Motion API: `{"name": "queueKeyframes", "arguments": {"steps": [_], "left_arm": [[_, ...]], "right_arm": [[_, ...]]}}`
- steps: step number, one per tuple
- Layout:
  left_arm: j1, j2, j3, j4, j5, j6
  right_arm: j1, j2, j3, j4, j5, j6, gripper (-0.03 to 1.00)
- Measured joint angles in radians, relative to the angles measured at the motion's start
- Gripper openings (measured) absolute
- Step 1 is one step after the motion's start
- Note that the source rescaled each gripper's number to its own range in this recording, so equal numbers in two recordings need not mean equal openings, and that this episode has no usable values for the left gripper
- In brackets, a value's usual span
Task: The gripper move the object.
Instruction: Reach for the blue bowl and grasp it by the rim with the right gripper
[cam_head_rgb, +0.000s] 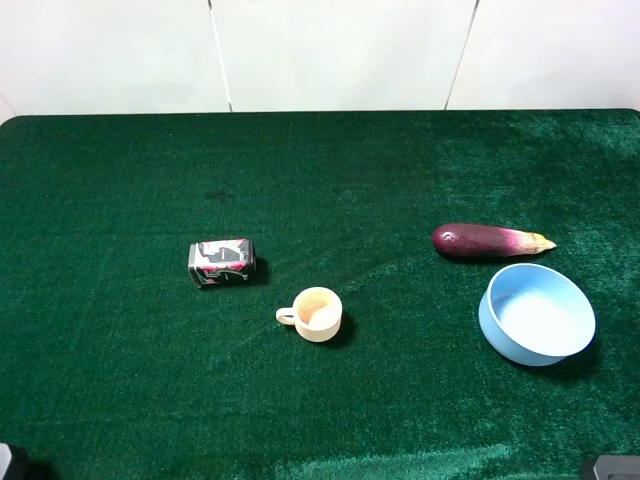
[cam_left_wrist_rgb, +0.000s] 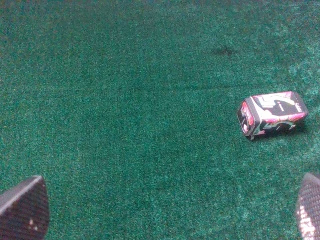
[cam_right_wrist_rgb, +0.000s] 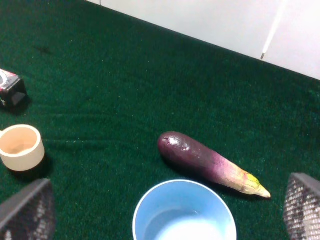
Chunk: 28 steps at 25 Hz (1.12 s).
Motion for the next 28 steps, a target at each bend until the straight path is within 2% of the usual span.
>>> {"name": "queueKeyframes", "arguments": {"steps": [23, 28], "left_arm": [[0.000, 0.000, 0.000, 0.000, 0.000, 0.000], [0.000, 0.000, 0.000, 0.000, 0.000, 0.000]], "right_arm": [[0.000, 0.000, 0.000, -0.001, 0.000, 0.012, 1.00], [0.000, 0.120, 0.000, -0.001, -0.001, 0.015, 1.00]]}}
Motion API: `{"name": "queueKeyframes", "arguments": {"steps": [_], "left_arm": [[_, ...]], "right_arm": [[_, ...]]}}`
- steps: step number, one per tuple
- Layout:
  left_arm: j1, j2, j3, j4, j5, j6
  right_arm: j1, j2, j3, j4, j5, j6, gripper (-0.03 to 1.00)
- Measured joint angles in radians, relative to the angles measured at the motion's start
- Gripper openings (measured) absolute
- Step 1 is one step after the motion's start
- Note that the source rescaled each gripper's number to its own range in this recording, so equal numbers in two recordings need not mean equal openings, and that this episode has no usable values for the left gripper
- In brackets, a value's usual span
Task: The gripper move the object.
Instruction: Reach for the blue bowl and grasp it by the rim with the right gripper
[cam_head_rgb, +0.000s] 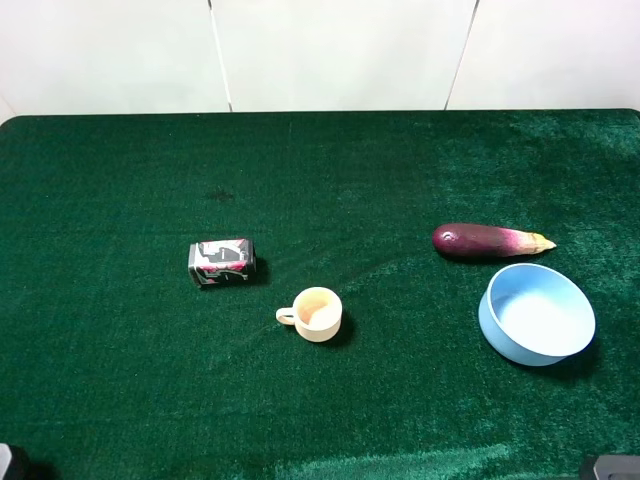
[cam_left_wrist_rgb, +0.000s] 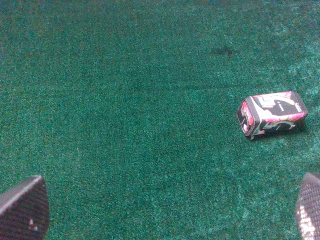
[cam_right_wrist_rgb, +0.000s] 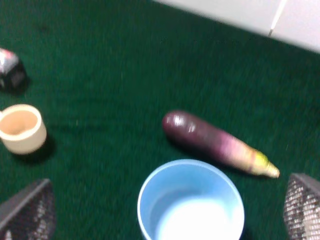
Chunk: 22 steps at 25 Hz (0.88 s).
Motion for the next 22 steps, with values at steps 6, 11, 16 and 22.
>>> {"name": "queueKeyframes", "arguments": {"steps": [6, 11, 16, 22], "left_arm": [[0.000, 0.000, 0.000, 0.000, 0.000, 0.000], [0.000, 0.000, 0.000, 0.000, 0.000, 0.000], [0.000, 0.000, 0.000, 0.000, 0.000, 0.000], [0.000, 0.000, 0.000, 0.000, 0.000, 0.000]], "right_arm": [[0.000, 0.247, -0.012, 0.000, -0.031, 0.002, 1.00], [0.000, 0.466, -0.019, 0.000, -0.110, 0.004, 1.00], [0.000, 0.680, -0.019, 0.000, -0.186, 0.004, 1.00], [0.000, 0.893, -0.019, 0.000, -0.238, 0.009, 1.00]]}}
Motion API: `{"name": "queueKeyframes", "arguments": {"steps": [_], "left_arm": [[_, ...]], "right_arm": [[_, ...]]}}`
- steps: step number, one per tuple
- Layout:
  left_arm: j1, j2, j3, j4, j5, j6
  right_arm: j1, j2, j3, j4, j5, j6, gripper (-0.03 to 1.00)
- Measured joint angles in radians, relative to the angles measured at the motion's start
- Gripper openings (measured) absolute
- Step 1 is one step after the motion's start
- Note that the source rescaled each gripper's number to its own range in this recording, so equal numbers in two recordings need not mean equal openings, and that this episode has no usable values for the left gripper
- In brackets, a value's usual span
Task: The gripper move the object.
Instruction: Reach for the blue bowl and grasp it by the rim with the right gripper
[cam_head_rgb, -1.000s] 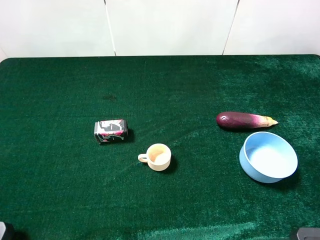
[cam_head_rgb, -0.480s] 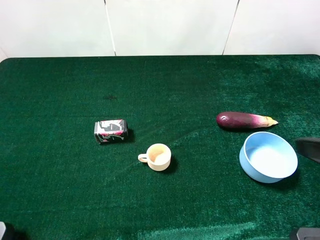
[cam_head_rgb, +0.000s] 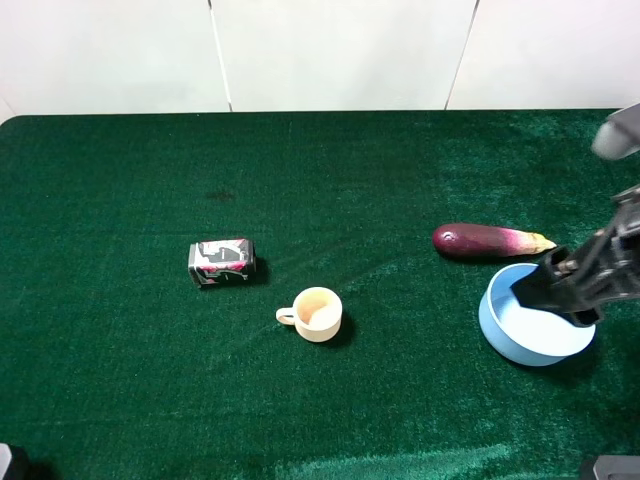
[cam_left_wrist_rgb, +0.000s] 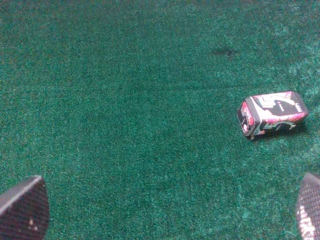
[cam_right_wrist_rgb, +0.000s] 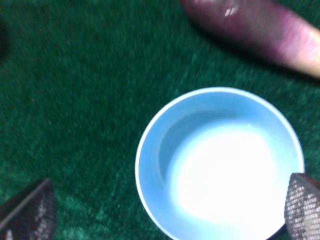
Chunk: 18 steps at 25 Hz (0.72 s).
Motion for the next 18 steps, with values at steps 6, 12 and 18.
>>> {"name": "queueKeyframes", "arguments": {"steps": [6, 12, 18], "left_arm": [[0.000, 0.000, 0.000, 0.000, 0.000, 0.000], [0.000, 0.000, 0.000, 0.000, 0.000, 0.000], [0.000, 0.000, 0.000, 0.000, 0.000, 0.000]], "right_arm": [[0.000, 0.153, 0.000, 0.000, -0.034, 0.015, 1.00], [0.000, 0.280, -0.001, 0.000, -0.115, 0.018, 1.00], [0.000, 0.393, -0.001, 0.001, -0.196, 0.018, 1.00]]}}
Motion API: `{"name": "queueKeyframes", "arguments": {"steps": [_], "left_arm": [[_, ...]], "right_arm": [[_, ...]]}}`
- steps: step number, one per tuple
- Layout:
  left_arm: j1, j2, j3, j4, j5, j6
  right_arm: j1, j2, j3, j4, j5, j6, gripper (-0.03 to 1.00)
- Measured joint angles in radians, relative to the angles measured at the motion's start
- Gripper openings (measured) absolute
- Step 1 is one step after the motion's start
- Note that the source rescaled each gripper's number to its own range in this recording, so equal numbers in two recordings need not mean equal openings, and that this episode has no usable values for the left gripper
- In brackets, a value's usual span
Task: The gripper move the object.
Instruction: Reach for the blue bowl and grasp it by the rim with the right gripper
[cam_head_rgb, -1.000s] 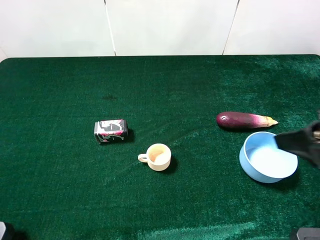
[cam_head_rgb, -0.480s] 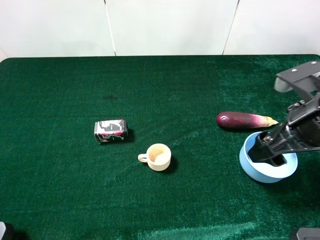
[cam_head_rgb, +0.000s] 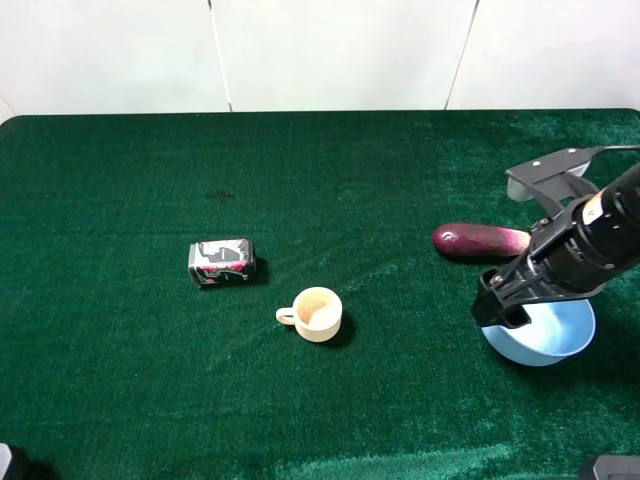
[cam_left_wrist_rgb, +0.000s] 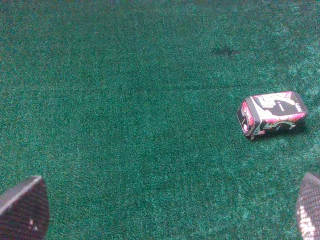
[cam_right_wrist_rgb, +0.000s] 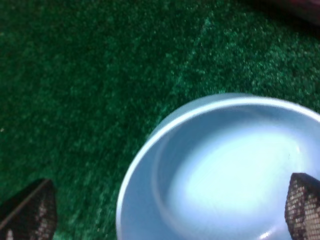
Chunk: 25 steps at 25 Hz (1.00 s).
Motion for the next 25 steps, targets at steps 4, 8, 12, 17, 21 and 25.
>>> {"name": "queueKeyframes", "arguments": {"steps": [4, 8, 12, 17, 21, 25], "left_arm": [[0.000, 0.000, 0.000, 0.000, 0.000, 0.000], [0.000, 0.000, 0.000, 0.000, 0.000, 0.000], [0.000, 0.000, 0.000, 0.000, 0.000, 0.000], [0.000, 0.000, 0.000, 0.000, 0.000, 0.000], [0.000, 0.000, 0.000, 0.000, 0.000, 0.000], [0.000, 0.000, 0.000, 0.000, 0.000, 0.000]], "right_arm": [[0.000, 0.070, 0.000, 0.000, -0.043, 0.000, 1.00], [0.000, 0.129, -0.001, 0.000, -0.080, 0.001, 1.00], [0.000, 0.172, -0.001, 0.001, -0.105, 0.003, 1.00], [0.000, 0.189, -0.001, 0.007, -0.120, 0.004, 1.00], [0.000, 0.189, -0.001, 0.007, -0.120, 0.020, 1.00], [0.000, 0.189, -0.001, 0.007, -0.120, 0.030, 0.86]]}}
